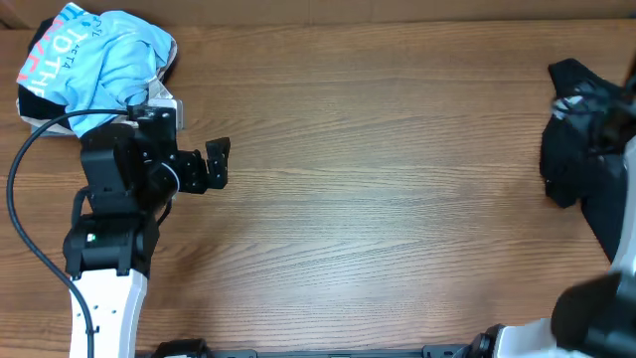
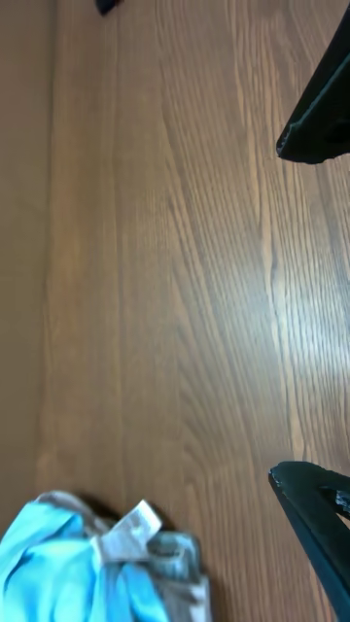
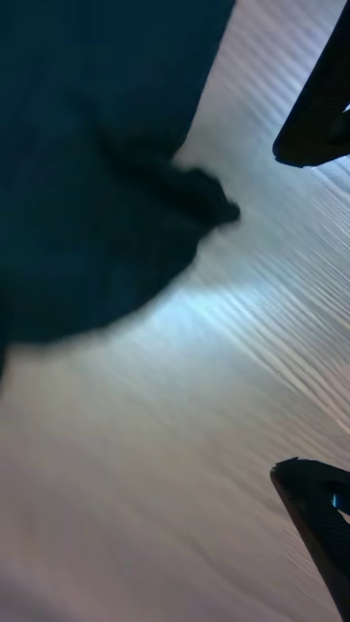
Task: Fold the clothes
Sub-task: 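Reach the right gripper to the black polo shirt and grasp it, then drag the black shirt to table center with the right gripper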
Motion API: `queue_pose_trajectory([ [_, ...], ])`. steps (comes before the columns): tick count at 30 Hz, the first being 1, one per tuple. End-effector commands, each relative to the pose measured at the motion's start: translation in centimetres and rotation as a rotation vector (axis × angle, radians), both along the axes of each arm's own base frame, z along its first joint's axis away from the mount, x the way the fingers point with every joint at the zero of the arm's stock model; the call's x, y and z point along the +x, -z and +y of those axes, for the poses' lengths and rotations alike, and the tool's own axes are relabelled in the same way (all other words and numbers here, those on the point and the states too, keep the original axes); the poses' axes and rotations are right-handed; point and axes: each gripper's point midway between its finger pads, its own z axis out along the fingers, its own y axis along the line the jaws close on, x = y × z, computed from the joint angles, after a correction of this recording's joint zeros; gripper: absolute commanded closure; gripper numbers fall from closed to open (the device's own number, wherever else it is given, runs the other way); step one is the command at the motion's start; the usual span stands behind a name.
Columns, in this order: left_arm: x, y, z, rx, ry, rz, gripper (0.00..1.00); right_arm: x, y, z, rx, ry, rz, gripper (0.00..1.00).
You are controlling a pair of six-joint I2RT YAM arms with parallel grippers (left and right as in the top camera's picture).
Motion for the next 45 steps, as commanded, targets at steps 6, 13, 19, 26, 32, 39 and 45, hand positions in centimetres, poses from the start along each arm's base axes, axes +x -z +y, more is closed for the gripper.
queue_pose_trajectory([
  [6, 0.8, 0.7, -0.7, -0.064, 0.02, 0.045, 0.0, -0.4, 8.5, -3.3, 0.111, 0.126, 0.101, 0.02],
  [13, 1.5, 2.6, -0.8, -0.075, 0.024, 0.104, 0.0, -1.6, 13.9, -2.8, 0.115, 0.12, 0.126, 0.05],
  [19, 1.7, 3.8, -0.8, -0.078, 0.023, 0.143, 0.0, -2.2, 17.4, -2.6, 0.093, 0.122, 0.097, 0.18],
  [26, 1.8, 3.7, -0.7, -0.078, 0.023, 0.139, 0.06, -2.4, 18.3, -2.5, 0.082, 0.105, 0.085, 0.85],
  [32, 2.9, 1.7, -0.9, -0.085, 0.038, 0.065, 0.18, -0.7, 15.6, -1.3, 0.13, -0.021, 0.038, 0.96],
  [39, 4.2, -4.1, -0.2, -0.05, 0.009, -0.059, 0.2, 2.0, 6.1, 4.2, 0.193, -0.307, -0.073, 0.96],
  [45, 4.4, -7.9, 1.5, 0.018, -0.072, -0.112, 0.17, 3.1, 0.3, 14.3, 0.203, -0.581, -0.108, 0.96],
])
